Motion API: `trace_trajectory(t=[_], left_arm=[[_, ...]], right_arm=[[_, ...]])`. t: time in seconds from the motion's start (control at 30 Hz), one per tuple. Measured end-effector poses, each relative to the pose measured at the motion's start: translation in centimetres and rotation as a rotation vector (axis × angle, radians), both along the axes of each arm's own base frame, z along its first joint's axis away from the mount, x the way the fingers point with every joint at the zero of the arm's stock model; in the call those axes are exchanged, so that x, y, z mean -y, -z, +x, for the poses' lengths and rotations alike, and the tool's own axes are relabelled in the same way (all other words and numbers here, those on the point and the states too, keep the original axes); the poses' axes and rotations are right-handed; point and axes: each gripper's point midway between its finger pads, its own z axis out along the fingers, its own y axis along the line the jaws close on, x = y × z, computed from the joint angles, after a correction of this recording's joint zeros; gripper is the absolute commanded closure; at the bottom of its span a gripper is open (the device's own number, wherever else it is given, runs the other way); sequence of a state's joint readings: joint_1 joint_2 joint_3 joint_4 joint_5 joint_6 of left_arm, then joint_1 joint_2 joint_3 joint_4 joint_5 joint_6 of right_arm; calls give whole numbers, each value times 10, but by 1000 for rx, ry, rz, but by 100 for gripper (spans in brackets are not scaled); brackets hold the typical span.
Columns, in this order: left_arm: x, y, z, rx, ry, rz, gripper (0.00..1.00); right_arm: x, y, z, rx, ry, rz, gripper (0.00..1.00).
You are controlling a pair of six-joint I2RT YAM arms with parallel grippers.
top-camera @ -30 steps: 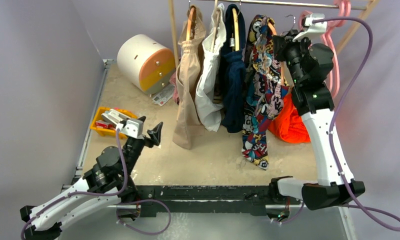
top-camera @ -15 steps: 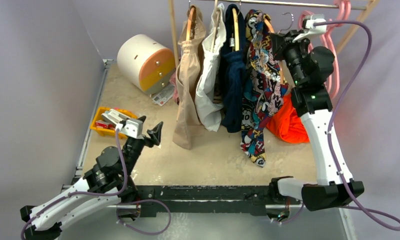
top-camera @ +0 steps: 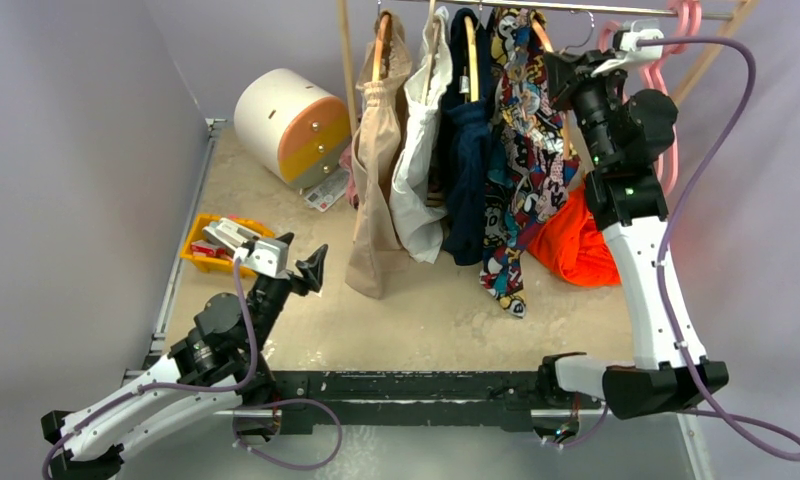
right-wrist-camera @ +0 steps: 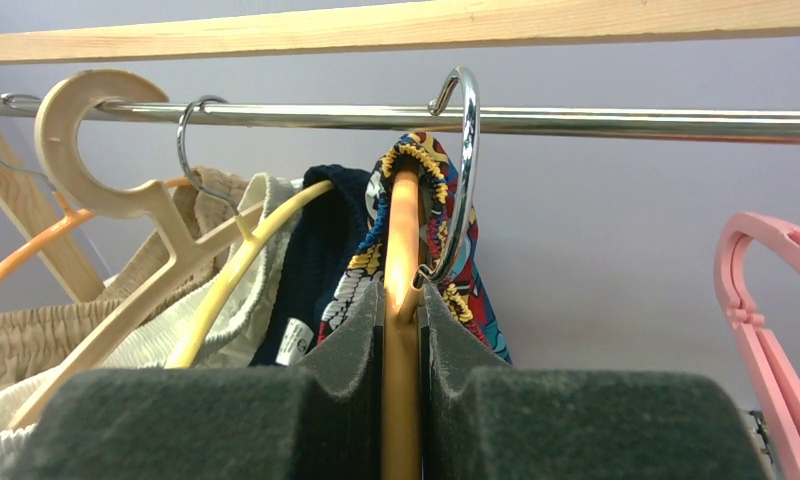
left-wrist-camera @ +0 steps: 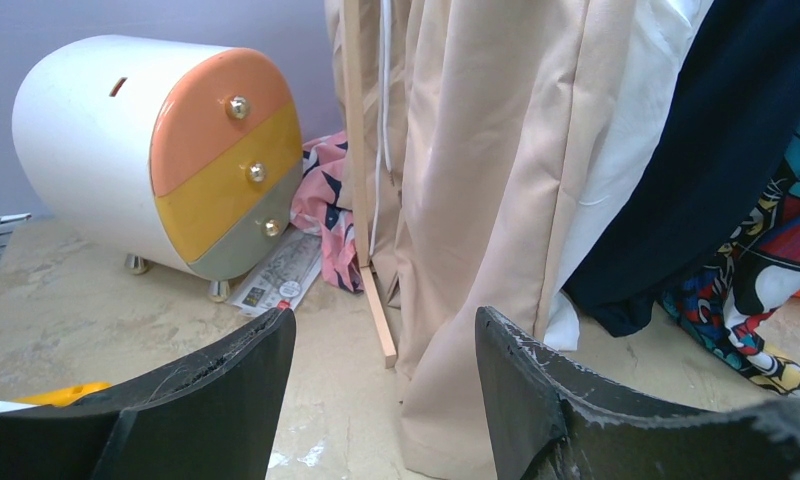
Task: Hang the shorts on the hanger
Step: Place the hanger at the clothesline.
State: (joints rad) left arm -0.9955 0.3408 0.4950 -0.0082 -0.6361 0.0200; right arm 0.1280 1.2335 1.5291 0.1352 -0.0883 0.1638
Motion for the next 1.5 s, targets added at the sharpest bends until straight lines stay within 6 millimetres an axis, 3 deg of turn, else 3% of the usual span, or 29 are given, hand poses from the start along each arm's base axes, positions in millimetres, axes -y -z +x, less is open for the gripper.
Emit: trace_trajectory(t=[0.33, 0.53, 0.8, 1.07, 1.1, 1.27, 1.37, 1.43, 1.5], left_arm=[[0, 1, 0, -1, 0, 3, 35], [-1, 0, 0, 1, -1, 0, 35], [-1, 0, 0, 4, -1, -2, 35], [-1, -1, -1, 5, -2, -2, 35], [-1, -1, -1, 5, -2, -2, 35], [-1, -1, -1, 4, -2, -2, 35], [-1, 0, 0, 3, -1, -1, 35], [-1, 0, 0, 2, -1, 1, 34], [0, 1, 0, 0, -1, 4, 34]], right_arm=[[2, 1, 28, -3, 26, 5, 100], [6, 5, 35, -11, 40, 6, 100], [9, -5, 44, 4, 54, 10, 100], [7, 16, 57, -72, 53, -3, 100], [7, 20, 58, -85, 54, -4, 98], [7, 24, 56, -106, 53, 0, 54], [8, 15, 48, -88, 53, 8, 38], [10, 6, 38, -69, 54, 18, 14], [11, -6, 24, -48, 54, 32, 5]])
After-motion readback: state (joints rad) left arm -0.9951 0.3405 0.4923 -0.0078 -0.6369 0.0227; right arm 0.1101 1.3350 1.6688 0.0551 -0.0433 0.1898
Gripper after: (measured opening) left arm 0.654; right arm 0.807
